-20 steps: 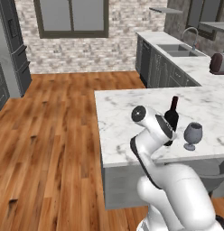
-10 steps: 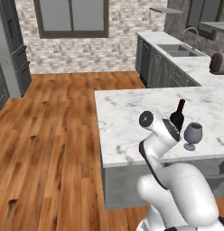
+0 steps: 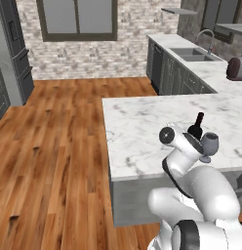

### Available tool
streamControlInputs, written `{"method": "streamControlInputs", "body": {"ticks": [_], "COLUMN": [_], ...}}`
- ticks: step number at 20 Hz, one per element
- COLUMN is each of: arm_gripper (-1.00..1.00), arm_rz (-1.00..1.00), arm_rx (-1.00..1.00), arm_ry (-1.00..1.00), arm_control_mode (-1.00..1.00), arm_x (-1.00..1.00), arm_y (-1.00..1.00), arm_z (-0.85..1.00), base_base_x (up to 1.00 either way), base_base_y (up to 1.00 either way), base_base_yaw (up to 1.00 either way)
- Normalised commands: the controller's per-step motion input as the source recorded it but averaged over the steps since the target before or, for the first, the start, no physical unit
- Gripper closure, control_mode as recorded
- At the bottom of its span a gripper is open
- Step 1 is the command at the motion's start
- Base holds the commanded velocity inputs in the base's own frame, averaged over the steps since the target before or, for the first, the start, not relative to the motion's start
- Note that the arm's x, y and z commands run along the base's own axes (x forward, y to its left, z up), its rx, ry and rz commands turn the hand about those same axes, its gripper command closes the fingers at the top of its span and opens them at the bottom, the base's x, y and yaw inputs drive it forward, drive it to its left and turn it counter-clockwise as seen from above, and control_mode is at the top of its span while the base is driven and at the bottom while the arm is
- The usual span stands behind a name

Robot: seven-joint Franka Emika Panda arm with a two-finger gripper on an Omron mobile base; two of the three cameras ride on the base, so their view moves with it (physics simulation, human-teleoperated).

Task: There is a wine glass and glass cup on the dining counter. Place the wine bottle next to the wine glass and the juice bottle next to the glass cup.

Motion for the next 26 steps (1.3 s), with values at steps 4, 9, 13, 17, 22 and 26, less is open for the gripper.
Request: {"method": "streamControlInputs", "body": {"ticks": [4,9,13,17,22,26], "arm_gripper": [1.00,1.00,1.00,1.00,1.00,1.00], "arm_rz": [0.00,0.00,0.00,0.00,0.00,0.00], "arm_rx": [0.00,0.00,0.00,0.00,0.00,0.00], "arm_ry": [0.00,0.00,-0.02,-0.04,-0.02,-0.02], "arm_control_mode": [-1.00,-1.00,-1.00,-1.00,-1.00,-1.00], "arm_x": [0.25,0.22,0.20,0.18,0.15,0.09], "arm_y": [-0.10,-0.09,-0.01,0.00,-0.06,-0.03], "arm_z": [-0.24,-0.22,-0.18,-0.17,-0.18,-0.20], "base_base_x": [0.00,0.00,0.00,0.00,0.00,0.00], "base_base_y": [0.00,0.00,0.00,0.00,0.00,0.00], "base_base_yaw": [0.00,0.00,0.00,0.00,0.00,0.00]}}
